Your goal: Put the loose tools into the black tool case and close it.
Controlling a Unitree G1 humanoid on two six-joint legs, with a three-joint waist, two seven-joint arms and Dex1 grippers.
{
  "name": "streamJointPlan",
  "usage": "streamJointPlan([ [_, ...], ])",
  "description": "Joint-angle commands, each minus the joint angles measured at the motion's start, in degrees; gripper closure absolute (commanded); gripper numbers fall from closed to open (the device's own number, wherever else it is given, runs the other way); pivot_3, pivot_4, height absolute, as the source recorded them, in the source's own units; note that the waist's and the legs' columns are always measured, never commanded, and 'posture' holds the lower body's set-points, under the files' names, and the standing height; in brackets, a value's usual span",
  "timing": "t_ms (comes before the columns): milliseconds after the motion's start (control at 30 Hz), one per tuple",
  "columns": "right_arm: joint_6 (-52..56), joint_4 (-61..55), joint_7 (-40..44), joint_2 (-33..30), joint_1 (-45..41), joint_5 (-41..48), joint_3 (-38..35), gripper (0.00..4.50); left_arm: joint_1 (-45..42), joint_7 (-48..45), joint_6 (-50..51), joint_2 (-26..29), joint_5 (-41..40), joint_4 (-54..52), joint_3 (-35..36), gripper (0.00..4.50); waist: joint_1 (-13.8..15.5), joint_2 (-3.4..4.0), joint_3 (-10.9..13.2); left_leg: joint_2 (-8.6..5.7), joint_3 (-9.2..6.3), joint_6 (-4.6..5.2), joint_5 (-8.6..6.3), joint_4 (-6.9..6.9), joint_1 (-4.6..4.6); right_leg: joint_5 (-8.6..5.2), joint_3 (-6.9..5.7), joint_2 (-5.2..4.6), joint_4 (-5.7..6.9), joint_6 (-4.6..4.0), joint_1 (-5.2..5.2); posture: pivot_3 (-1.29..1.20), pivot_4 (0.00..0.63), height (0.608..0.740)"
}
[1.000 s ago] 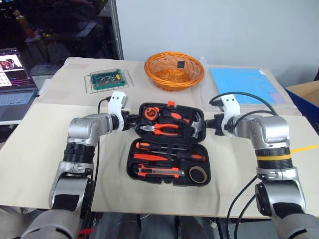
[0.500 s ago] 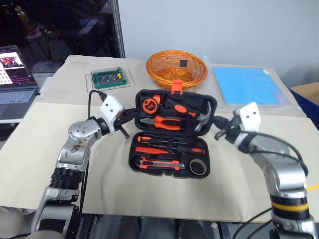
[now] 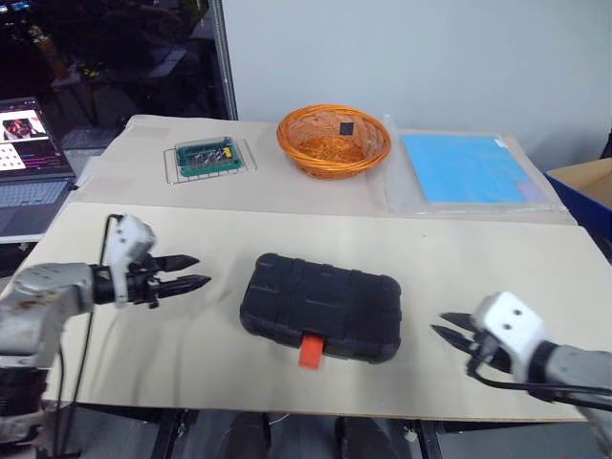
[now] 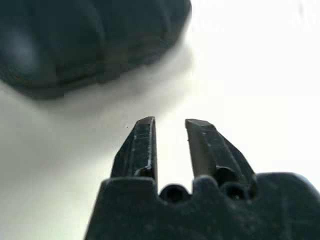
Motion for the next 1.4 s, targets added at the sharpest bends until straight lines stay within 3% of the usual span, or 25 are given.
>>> streamJointPlan([
  [33,3.5,-5.9,6.6,-0.7,1.1,12.1,-5.5,3.89,1.4,-6.2,3.5,3.3,-6.3,-5.8,1.9,0.31,0.0,-0.01,0.0,0.01,0.01,-0.25,-0.15,-0.02,0.00,-0.05,-0.01,-0.01,-0.02,0.08,0.00,0.00,0.150,0.740],
  [100,5.4,-8.4,5.8,-0.9,-1.4,16.1,-0.2,4.40,2.6,-8.8,3.5,4.6,-7.6,-8.8,1.4,0.00,-0.2,-0.03,0.0,0.03,0.04,-0.24,-0.15,-0.03,0.01,-0.06,-0.01,0.00,-0.02,0.09,0.00,0.00,0.150,0.740],
  [267,7.5,-8.0,1.4,-4.3,-9.3,8.4,22.3,4.40,4.6,-11.1,0.9,4.6,-8.0,-15.9,-1.1,0.00,-0.7,-0.10,0.0,0.08,0.08,-0.23,-0.14,-0.04,0.01,-0.05,0.00,-0.01,-0.03,0.03,-0.07,0.00,0.150,0.740],
  [400,9.4,-2.9,-4.9,-2.1,-16.0,2.0,32.9,4.40,3.7,-10.1,-1.6,3.3,-7.0,-19.1,-3.1,0.00,-0.3,-0.20,0.0,0.01,0.13,-0.22,-0.14,-0.02,-0.02,-0.07,0.01,-0.08,-0.09,0.02,-0.15,0.00,0.150,0.740],
  [533,14.1,5.3,-17.3,8.7,-26.3,-2.8,34.9,4.40,1.2,-6.3,-0.7,1.0,-7.6,-20.6,-4.9,0.00,-0.2,-0.45,0.0,0.08,0.09,0.06,0.04,0.06,-0.10,-0.04,0.00,0.04,-0.07,0.00,-0.15,0.00,0.150,0.740],
  [667,20.0,13.9,-24.2,17.7,-39.4,-4.9,35.8,4.40,0.0,-1.9,-0.2,-1.8,-6.6,-20.6,-6.6,0.00,-1.0,-0.49,0.0,0.08,0.18,0.07,0.04,0.16,-0.13,0.16,0.18,0.09,0.04,0.00,-0.25,0.00,0.150,0.740],
  [733,20.9,18.3,-26.8,20.1,-44.4,-7.0,36.8,4.40,-0.6,-0.1,0.0,-2.7,-6.3,-20.3,-7.3,0.00,-1.2,-0.52,0.0,0.16,0.16,0.07,0.04,0.22,-0.02,0.23,0.20,0.22,0.05,-0.05,-0.18,0.00,0.150,0.740],
  [833,15.2,34.8,-28.8,23.7,-54.5,-12.7,40.5,4.40,-3.5,4.6,-0.7,-5.4,-2.1,-18.5,-11.0,0.00,-1.3,-0.52,0.0,0.21,0.12,0.08,0.05,0.23,-0.12,0.41,0.25,0.36,0.12,-0.20,-0.34,0.00,0.150,0.740],
  [933,11.7,41.1,-26.4,24.0,-57.7,-14.1,42.3,4.40,-5.8,7.8,-1.4,-7.2,1.3,-17.4,-13.7,0.00,-1.2,-0.52,0.0,0.22,0.10,0.10,0.06,0.19,-0.11,0.49,0.36,0.46,0.13,-0.29,-0.30,0.00,0.150,0.740],
  [1033,14.4,33.5,-20.5,19.4,-55.2,-11.0,39.9,3.80,-9.3,9.9,-1.9,-9.8,4.2,-15.1,-16.8,0.00,-0.9,-0.52,0.0,0.21,0.14,0.08,0.03,0.10,-0.22,0.58,0.46,0.49,0.10,0.09,-0.38,0.00,0.150,0.740],
  [1167,23.6,18.9,-15.4,16.7,-49.6,-1.6,32.0,2.44,-11.4,10.8,-0.8,-12.5,5.7,-14.4,-20.1,0.00,0.0,-0.51,0.0,0.17,0.03,0.10,0.01,0.09,-1.08,0.56,0.48,0.55,0.15,0.13,-1.17,0.00,0.150,0.740],
  [1267,26.8,13.6,-14.9,18.3,-47.3,2.7,28.8,1.50,-12.6,12.0,0.4,-13.8,7.4,-13.1,-22.4,0.00,-0.4,-0.51,0.0,0.19,-0.03,0.13,-0.02,0.12,-1.14,0.57,0.55,0.64,0.17,0.12,-1.19,0.00,0.150,0.740],
  [1333,27.7,12.1,-15.5,19.4,-46.8,3.9,28.3,0.64,-13.3,12.6,1.0,-14.2,8.3,-12.3,-23.5,0.00,-0.5,-0.51,0.0,0.21,-0.12,0.13,-0.01,0.15,-1.03,0.60,0.56,0.72,0.23,0.09,-1.10,0.00,0.150,0.740],
  [1400,24.0,14.4,-17.3,20.6,-46.1,1.3,31.1,0.25,-14.4,13.7,1.4,-15.1,10.5,-10.3,-25.9,0.00,-0.5,-0.51,0.0,0.22,-0.12,0.13,-0.01,0.16,-0.89,0.60,0.56,0.74,0.23,0.09,-1.01,0.00,0.150,0.740],
])
